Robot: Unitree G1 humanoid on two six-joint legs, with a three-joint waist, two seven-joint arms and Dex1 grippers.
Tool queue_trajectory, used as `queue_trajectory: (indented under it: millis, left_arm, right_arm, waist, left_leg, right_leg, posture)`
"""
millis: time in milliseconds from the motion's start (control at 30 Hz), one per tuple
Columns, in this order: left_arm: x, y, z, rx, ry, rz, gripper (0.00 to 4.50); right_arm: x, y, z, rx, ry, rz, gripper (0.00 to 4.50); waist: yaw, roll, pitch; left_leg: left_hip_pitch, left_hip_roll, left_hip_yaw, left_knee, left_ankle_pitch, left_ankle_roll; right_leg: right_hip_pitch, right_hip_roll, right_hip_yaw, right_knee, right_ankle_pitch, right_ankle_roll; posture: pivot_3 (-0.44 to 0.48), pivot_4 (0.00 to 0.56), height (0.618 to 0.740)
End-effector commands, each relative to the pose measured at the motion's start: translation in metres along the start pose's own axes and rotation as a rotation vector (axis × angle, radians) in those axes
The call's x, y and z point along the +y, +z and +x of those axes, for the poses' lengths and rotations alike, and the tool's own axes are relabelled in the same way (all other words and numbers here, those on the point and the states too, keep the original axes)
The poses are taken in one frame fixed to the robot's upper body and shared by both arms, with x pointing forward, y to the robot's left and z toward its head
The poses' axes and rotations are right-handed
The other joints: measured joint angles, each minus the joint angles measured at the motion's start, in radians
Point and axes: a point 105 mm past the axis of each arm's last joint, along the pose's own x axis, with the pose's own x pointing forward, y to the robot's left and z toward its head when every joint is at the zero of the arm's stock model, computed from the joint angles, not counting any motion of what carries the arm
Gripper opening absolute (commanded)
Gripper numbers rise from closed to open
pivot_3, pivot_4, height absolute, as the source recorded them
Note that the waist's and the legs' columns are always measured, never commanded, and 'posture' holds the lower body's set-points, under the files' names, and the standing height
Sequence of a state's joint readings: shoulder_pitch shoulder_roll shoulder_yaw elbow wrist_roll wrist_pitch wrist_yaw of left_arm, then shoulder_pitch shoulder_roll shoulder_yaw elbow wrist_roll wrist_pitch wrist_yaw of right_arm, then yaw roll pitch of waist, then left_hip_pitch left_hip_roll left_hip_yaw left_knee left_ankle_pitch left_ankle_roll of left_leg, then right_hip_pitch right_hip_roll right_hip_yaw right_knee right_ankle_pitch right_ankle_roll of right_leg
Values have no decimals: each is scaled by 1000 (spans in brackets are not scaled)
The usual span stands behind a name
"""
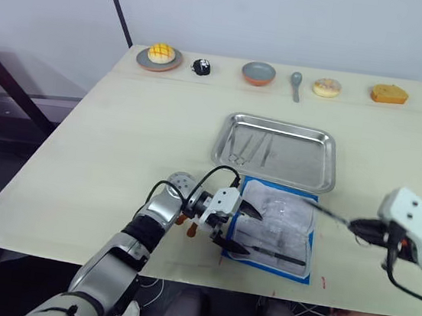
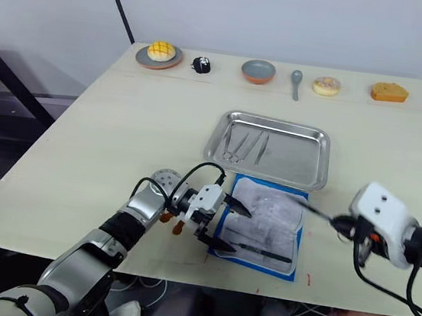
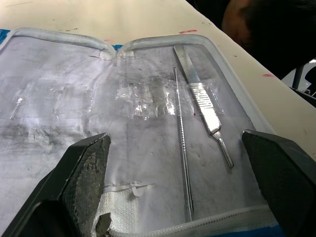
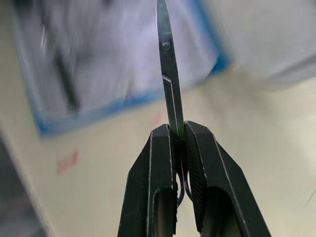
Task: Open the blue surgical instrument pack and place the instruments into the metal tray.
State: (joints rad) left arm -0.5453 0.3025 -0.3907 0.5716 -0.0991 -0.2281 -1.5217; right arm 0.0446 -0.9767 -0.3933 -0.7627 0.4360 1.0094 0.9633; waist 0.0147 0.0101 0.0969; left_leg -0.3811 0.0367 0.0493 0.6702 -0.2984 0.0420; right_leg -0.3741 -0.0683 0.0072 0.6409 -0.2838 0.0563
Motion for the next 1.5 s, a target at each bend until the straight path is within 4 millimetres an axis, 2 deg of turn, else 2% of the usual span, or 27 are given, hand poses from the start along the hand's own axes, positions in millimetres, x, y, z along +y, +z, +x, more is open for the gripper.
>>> queue_trajectory:
  millis: [33,267,400,567,733,933,1067,1500]
  left_arm:
    - [-35,-49,17,65,-74,-248,4500]
    - [-34,-49,16,63,-62,-252,4500]
    - [-34,-49,15,66,-59,-252,4500]
    - [-34,-49,14,66,-55,-250,4500]
    - [-33,-49,14,64,-52,-249,4500]
    - [-35,-49,13,67,-55,-249,4500]
    - [-36,-49,13,66,-56,-249,4500]
    - [-36,-48,13,62,-59,-252,4500]
  right_arm:
    - [-10,18,14,-82,-70,88,28]
    - [-35,37,63,-137,-227,300,28]
    - [-38,47,93,-155,-271,419,28]
    - [-40,52,118,-126,-328,479,28]
    - [-45,53,133,-100,-400,517,28]
    - [-39,57,147,-60,-410,583,28]
    - [-43,61,159,-58,-440,657,28]
    - [-53,57,181,-37,-465,747,28]
  waist:
    - [0,0,0]
    - [3,3,1]
    - [1,5,0]
    - [0,7,0]
    - [-4,8,0]
    - [-4,8,0]
    - [-7,8,-1]
    - [-16,10,-1]
  left_leg:
    - [0,0,0,0,0,0]
    - [-1,0,-1,0,0,0]
    - [-2,0,-2,-1,0,0]
    - [-2,0,-2,-1,0,0]
    - [-2,0,-2,-1,0,0]
    - [-2,0,-2,-1,0,0]
    - [-2,0,-2,-1,0,0]
    - [-1,0,-3,-1,0,1]
  right_leg:
    - [0,0,0,0,0,0]
    - [-1,-2,-1,0,0,-1]
    - [-2,-2,-2,1,0,-1]
    - [-2,-2,-3,1,0,-1]
    - [-2,-2,-3,1,0,-1]
    - [-2,-1,-3,2,0,-1]
    - [-2,-1,-3,2,0,-1]
    - [-2,-1,-3,2,1,1]
  posture:
    - [0,150,732]
    - [0,150,732]
    - [0,150,732]
    - [0,150,732]
    - [0,150,732]
    - [0,150,732]
    - [0,150,732]
    - [0,150,732]
